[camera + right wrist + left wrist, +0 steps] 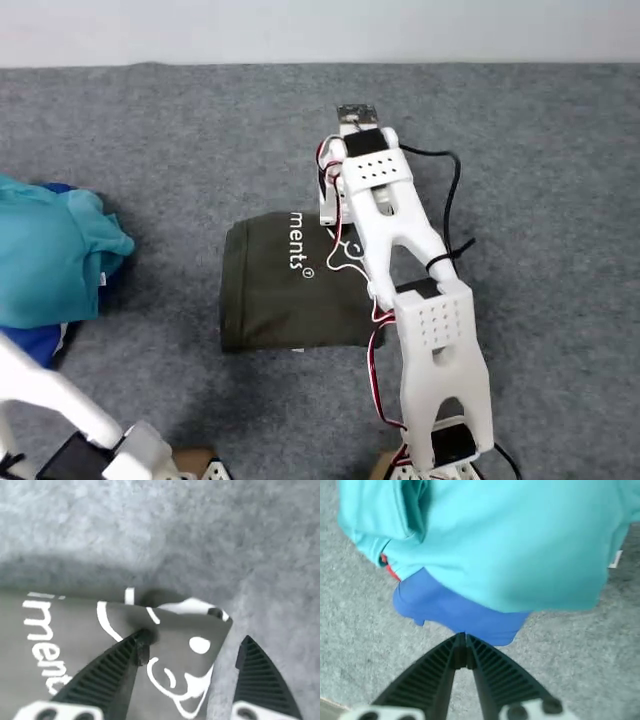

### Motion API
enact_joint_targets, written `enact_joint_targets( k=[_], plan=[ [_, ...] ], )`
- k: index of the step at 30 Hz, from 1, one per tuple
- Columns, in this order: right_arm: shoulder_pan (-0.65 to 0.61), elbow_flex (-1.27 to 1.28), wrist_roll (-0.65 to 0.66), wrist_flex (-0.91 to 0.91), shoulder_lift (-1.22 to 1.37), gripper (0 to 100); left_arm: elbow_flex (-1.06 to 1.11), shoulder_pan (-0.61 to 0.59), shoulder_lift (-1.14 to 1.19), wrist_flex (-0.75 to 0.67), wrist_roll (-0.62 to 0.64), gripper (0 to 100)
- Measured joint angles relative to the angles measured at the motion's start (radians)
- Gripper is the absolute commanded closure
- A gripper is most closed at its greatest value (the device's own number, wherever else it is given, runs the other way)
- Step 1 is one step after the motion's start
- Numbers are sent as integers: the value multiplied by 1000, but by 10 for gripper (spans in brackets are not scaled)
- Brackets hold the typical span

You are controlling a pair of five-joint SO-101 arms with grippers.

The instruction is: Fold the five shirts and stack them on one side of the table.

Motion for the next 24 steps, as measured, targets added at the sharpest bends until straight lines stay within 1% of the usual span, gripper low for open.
enact_joint_targets(
  k=[6, 8, 11, 12, 14, 16, 21, 24],
  plan=[
    [-3, -18, 0, -55, 100, 723, 0, 35, 0, 0, 0, 994],
    [-5, -32, 0, -55, 112, 786, 0, 38, 0, 0, 0, 994],
    [-5, -37, 0, -44, 114, 964, 25, 40, 0, -17, 0, 994],
    [-5, -37, 0, -40, 114, 998, 37, 40, 0, -25, 0, 994],
    [5, -46, 3, -29, 114, 968, 54, 40, 0, -37, 2, 994],
    [20, -55, 49, -9, 114, 992, 63, 40, 0, -40, 3, 994],
    [61, -110, 190, 8, 121, 990, 66, 40, 0, -43, 2, 994],
    [110, -169, 361, -14, 132, 990, 66, 40, 0, -46, 0, 994]
  ],
)
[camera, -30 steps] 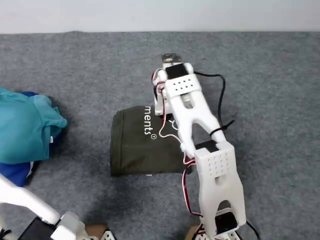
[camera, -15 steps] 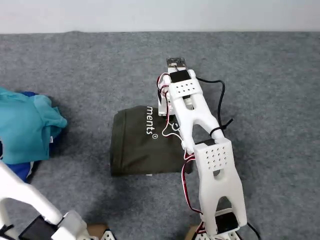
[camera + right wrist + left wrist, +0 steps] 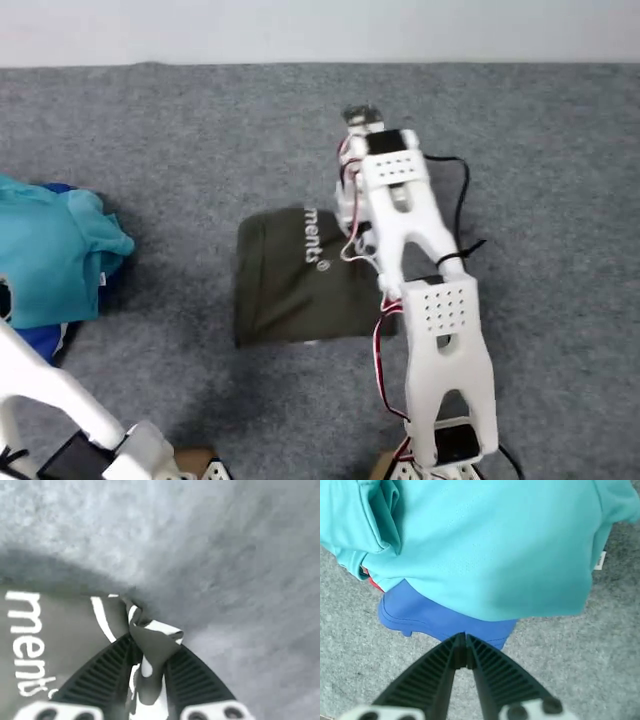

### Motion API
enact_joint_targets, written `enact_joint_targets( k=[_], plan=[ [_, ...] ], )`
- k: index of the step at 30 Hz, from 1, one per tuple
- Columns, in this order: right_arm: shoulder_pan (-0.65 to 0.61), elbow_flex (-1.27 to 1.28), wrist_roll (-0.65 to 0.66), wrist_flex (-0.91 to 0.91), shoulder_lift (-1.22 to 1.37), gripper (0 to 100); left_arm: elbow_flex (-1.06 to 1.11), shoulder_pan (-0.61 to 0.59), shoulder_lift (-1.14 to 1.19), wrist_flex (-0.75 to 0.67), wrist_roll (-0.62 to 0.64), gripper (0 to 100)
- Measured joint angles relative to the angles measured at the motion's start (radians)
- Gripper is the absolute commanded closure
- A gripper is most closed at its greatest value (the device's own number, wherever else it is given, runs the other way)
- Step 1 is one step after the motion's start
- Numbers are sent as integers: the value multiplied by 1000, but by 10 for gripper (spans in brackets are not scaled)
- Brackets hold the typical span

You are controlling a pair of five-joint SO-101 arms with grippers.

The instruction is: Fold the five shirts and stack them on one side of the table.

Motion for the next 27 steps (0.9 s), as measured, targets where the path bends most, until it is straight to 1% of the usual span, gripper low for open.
enact_joint_targets(
  k=[4, 9, 12, 14, 17, 19, 21, 24, 27],
  plan=[
    [54, -95, 288, -78, 0, 990, 0, 0, 0, 0, 0, 994],
    [63, -137, 608, -233, 2, 990, 0, 0, 0, 0, 0, 994],
    [55, -137, 756, -344, 44, 989, 0, 0, 0, 0, 0, 994],
    [44, -137, 799, -390, 74, 954, 0, 0, 0, 0, 0, 994],
    [35, -137, 815, -402, 94, 846, 0, 0, 0, 0, 0, 994],
    [40, -138, 798, -399, 97, 797, 0, 0, 0, 0, 0, 994],
    [48, -184, 720, -377, 97, 777, 0, 0, 0, 0, 0, 994],
    [66, -279, 555, -322, 95, 778, 0, 0, 0, 0, 0, 994],
    [80, -379, 402, -226, 95, 778, 0, 0, 0, 0, 0, 994]
  ],
)
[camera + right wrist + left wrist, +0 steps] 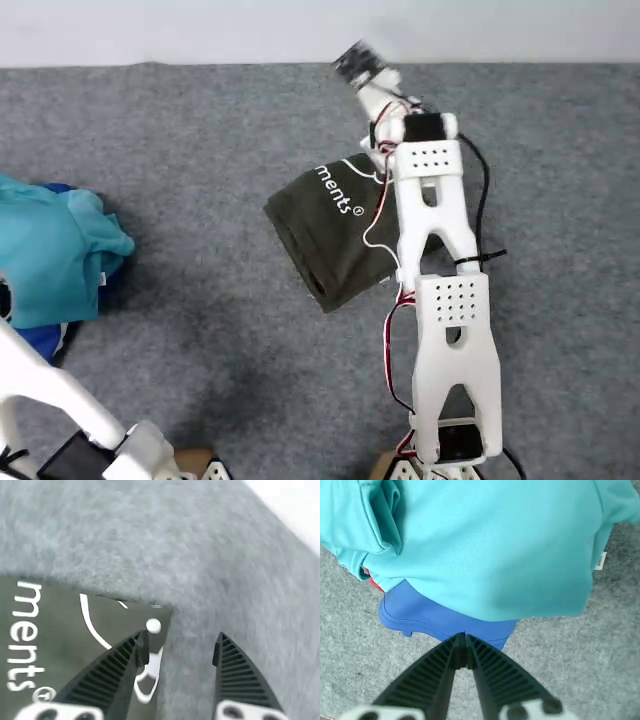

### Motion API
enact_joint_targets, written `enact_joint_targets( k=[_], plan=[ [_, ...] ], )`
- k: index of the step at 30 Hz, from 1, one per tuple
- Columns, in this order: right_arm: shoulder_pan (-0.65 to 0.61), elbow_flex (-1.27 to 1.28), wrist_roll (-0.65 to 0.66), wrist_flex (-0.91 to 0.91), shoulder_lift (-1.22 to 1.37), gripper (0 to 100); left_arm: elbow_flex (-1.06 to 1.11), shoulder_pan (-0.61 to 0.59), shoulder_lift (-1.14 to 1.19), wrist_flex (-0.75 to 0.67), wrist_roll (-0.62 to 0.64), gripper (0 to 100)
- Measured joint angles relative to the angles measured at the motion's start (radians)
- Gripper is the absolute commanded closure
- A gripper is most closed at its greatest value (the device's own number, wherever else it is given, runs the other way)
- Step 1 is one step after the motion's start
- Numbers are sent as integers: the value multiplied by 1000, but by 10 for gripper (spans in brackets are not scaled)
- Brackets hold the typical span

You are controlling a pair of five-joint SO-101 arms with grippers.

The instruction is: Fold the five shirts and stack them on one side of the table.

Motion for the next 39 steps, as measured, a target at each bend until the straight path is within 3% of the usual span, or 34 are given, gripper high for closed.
enact_joint_targets(
  k=[10, 17, 24, 27, 34, 39],
  plan=[
    [-3, -304, -437, 416, 0, 778, 0, 0, 0, 0, 0, 994],
    [-17, -338, -783, 440, 0, 778, 0, 0, 0, 3, 0, 994],
    [-54, -336, -953, 440, -3, 774, 0, 0, 0, 3, 0, 994],
    [-83, -258, -1016, 440, -63, 725, 0, 0, 0, 3, 0, 994],
    [-129, 163, -1188, 442, -299, 496, 0, 0, 0, 3, 0, 994],
    [-169, 334, -1307, 442, -338, 483, 0, 0, 0, 3, 0, 994]
  ],
)
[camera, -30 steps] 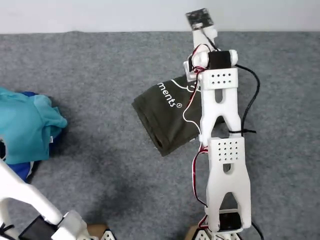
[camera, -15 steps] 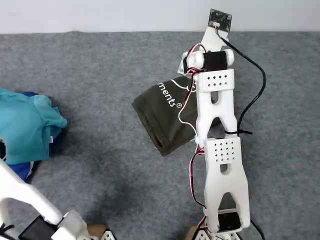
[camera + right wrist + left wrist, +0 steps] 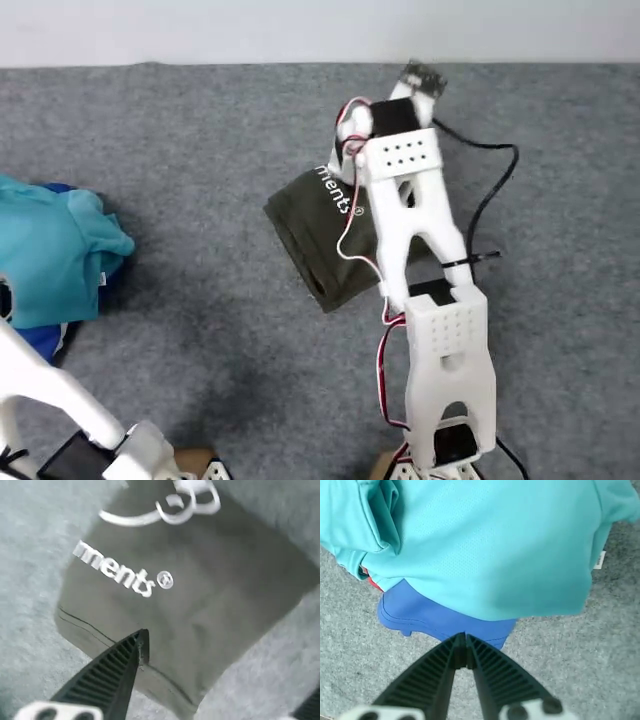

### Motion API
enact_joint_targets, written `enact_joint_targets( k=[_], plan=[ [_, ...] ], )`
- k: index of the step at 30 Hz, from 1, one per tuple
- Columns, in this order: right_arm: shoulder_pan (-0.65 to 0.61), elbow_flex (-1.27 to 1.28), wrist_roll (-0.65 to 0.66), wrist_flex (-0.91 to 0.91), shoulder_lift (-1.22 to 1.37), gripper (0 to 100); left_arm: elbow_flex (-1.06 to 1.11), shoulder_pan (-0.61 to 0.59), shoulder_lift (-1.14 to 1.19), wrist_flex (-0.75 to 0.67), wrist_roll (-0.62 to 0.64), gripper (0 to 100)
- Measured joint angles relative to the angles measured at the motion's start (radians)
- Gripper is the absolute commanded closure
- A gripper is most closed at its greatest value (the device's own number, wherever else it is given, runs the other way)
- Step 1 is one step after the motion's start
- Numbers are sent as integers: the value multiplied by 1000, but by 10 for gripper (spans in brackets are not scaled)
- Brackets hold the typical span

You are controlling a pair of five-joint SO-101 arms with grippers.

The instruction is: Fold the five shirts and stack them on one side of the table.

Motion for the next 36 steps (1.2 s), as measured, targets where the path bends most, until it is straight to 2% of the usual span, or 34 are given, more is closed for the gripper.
enact_joint_targets(
  k=[13, 23, 25, 33, 34, 36],
  plan=[
    [-18, 5, -207, -176, 216, 483, 0, 9, 0, 0, 0, 994],
    [-14, 2, -258, -310, 347, 492, 0, 9, 0, 0, 0, 994],
    [-11, -12, -261, -311, 365, 548, 0, 9, 0, 0, 0, 994],
    [18, -9, -273, -282, 364, 978, 0, 9, 0, 0, 0, 994],
    [29, -2, -273, -281, 362, 997, 0, 9, 0, 0, 0, 994],
    [48, -2, -262, -273, 362, 974, 0, 9, 0, 0, 0, 994]
  ],
)
